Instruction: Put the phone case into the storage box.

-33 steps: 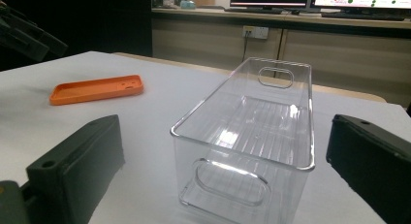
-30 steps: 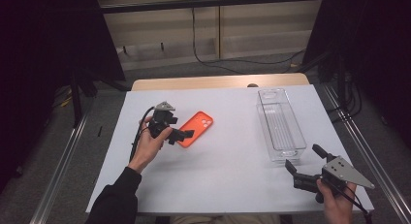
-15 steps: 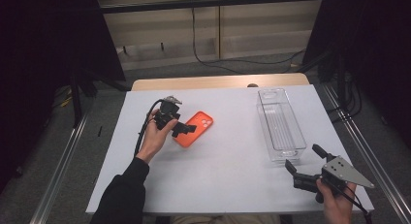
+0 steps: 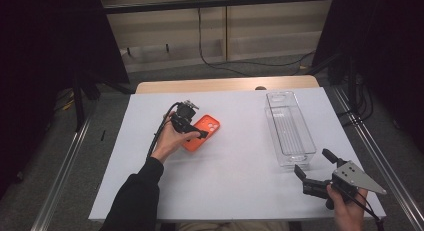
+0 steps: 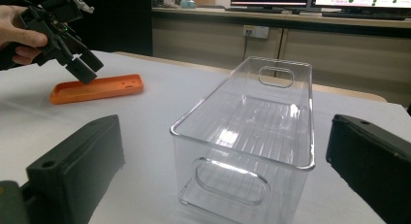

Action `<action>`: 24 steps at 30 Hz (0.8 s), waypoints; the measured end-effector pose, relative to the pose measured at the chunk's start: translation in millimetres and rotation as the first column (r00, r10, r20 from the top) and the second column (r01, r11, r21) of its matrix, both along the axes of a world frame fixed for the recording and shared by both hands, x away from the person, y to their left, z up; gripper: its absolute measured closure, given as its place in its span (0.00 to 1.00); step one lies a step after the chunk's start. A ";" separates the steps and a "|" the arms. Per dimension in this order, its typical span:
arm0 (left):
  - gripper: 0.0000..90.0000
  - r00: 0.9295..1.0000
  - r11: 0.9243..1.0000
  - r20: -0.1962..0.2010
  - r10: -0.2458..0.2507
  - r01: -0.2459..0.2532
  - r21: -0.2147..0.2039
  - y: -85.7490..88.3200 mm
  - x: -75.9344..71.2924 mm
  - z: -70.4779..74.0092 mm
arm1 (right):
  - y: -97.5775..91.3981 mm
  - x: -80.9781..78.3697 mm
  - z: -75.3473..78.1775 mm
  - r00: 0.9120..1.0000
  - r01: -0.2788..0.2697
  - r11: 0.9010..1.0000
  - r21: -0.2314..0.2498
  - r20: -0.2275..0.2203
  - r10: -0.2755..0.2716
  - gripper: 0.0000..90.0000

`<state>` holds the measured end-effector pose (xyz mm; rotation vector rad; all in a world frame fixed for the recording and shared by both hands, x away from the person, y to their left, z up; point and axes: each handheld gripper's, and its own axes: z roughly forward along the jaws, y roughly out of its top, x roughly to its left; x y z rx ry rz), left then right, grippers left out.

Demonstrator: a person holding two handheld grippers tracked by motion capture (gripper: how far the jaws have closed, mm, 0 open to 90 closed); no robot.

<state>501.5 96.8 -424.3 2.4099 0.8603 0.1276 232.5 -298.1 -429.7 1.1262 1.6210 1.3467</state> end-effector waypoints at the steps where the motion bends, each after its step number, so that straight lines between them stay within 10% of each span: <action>1: 0.07 1.000 1.000 -0.005 0.003 -0.003 0.006 -1.1 1.1 -1.3 | 0.0 0.0 0.0 1.000 -0.001 1.000 0.000 0.000 0.001 0.00; 24: 0.08 0.998 0.996 -0.055 -0.010 0.015 0.088 -12.9 10.5 -16.9 | -0.1 0.2 -0.3 1.000 -0.001 1.000 -0.003 -0.001 0.001 0.00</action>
